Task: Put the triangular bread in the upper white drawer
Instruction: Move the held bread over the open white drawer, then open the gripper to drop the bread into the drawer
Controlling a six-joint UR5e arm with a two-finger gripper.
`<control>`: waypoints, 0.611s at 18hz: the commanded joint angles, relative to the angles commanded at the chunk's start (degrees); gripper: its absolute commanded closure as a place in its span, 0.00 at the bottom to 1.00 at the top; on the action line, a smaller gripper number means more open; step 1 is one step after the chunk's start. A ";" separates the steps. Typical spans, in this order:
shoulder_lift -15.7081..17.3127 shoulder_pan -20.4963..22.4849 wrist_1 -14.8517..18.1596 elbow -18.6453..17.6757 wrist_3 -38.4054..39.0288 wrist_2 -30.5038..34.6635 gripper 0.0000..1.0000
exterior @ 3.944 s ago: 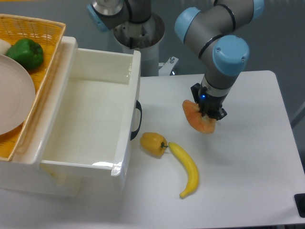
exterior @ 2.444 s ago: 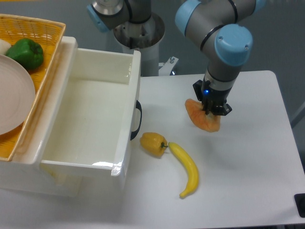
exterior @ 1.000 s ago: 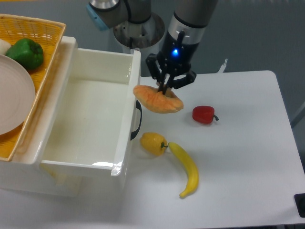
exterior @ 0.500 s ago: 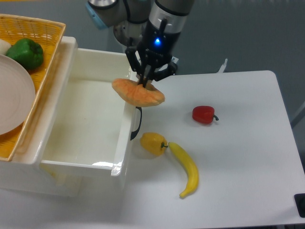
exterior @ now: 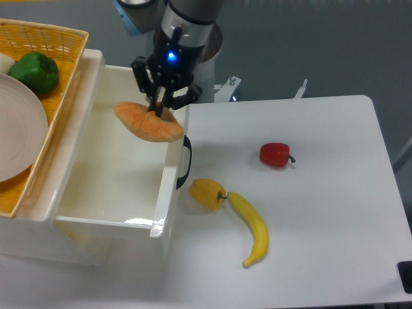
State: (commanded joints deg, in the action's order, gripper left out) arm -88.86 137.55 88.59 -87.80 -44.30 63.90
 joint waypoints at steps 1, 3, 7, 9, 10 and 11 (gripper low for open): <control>0.00 -0.35 0.00 0.00 0.00 -0.09 0.39; 0.00 -0.70 -0.09 0.00 -0.09 -0.18 0.22; 0.09 -0.79 -0.09 0.09 -0.09 -0.26 0.21; -0.09 -0.70 -0.09 0.09 -0.26 -0.18 0.21; -0.18 -0.44 -0.18 0.09 -0.35 -0.09 0.20; -0.26 -0.09 -0.18 0.09 -0.53 0.00 0.15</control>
State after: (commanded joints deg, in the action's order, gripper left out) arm -89.12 137.46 88.42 -87.71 -44.82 63.90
